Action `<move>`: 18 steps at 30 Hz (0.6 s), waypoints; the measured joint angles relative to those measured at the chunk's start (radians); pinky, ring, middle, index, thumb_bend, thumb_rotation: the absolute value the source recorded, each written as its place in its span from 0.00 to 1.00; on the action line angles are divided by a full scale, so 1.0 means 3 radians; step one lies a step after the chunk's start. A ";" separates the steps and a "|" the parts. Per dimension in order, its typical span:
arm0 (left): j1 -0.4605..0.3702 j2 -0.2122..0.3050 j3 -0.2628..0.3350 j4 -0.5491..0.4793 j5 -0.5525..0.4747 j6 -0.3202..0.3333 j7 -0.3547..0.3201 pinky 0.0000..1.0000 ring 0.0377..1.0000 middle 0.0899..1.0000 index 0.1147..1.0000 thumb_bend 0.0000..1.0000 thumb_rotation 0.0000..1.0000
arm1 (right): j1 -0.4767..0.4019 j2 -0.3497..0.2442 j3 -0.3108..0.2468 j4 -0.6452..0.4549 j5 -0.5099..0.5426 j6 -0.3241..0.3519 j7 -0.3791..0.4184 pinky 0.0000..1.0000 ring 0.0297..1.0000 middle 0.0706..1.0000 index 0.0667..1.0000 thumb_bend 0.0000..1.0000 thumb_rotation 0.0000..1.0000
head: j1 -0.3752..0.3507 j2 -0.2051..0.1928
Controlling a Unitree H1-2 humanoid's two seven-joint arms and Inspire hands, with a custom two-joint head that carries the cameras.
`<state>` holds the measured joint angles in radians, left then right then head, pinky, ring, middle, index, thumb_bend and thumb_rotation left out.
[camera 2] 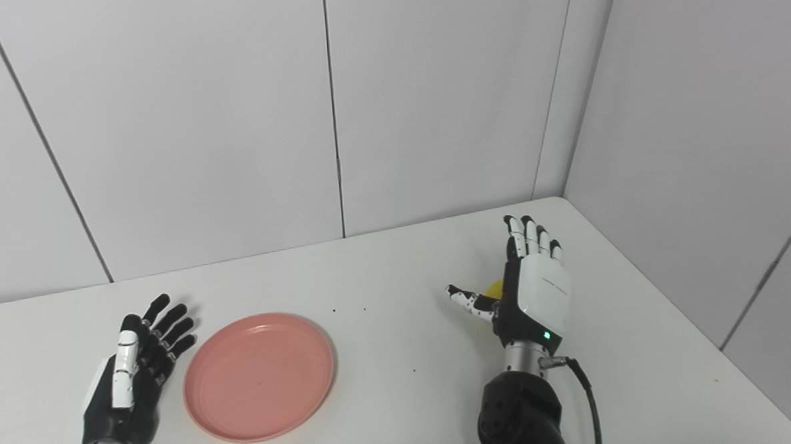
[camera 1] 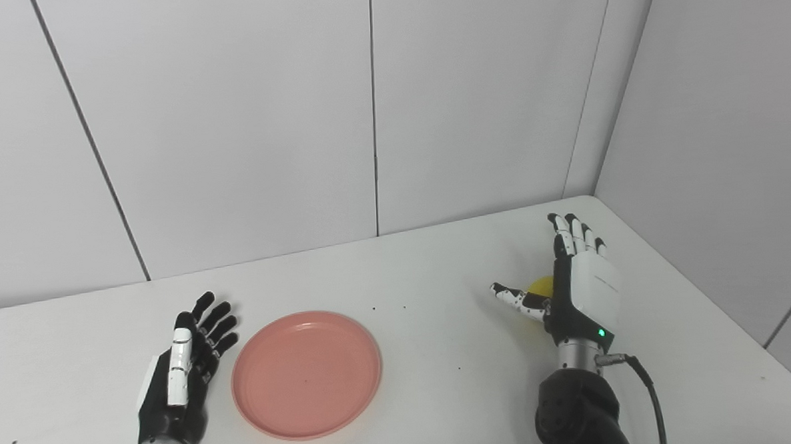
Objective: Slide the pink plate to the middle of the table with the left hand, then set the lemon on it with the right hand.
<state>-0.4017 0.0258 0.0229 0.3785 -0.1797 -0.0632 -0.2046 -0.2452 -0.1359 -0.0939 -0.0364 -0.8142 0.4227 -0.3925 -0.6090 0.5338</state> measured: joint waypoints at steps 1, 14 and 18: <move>-0.0001 0.0000 0.0000 0.0002 0.0000 0.0000 0.0000 0.86 0.87 0.87 0.88 0.68 1.00 | -0.0004 -0.0015 0.0000 0.0018 0.0001 0.0028 0.0021 1.00 0.99 0.96 0.88 0.90 0.24 | 0.0000 0.0000; 0.0000 0.0003 -0.0001 0.0001 0.0001 -0.0002 -0.0001 0.86 0.86 0.87 0.87 0.71 1.00 | -0.0058 -0.0058 -0.0106 0.0380 0.0151 0.0145 0.0201 0.95 0.99 0.94 0.87 0.90 0.17 | -0.0036 0.0020; 0.0002 0.0003 -0.0003 -0.0003 0.0001 -0.0009 -0.0001 0.86 0.87 0.87 0.87 0.71 1.00 | -0.0068 -0.0058 -0.0107 0.0447 0.0244 0.0146 0.0202 0.90 0.97 0.94 0.86 0.88 0.13 | -0.0041 0.0036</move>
<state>-0.4011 0.0268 0.0220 0.3776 -0.1794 -0.0658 -0.2050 -0.2655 -0.1533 -0.1259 0.0976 -0.7411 0.4664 -0.3320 -0.6213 0.5446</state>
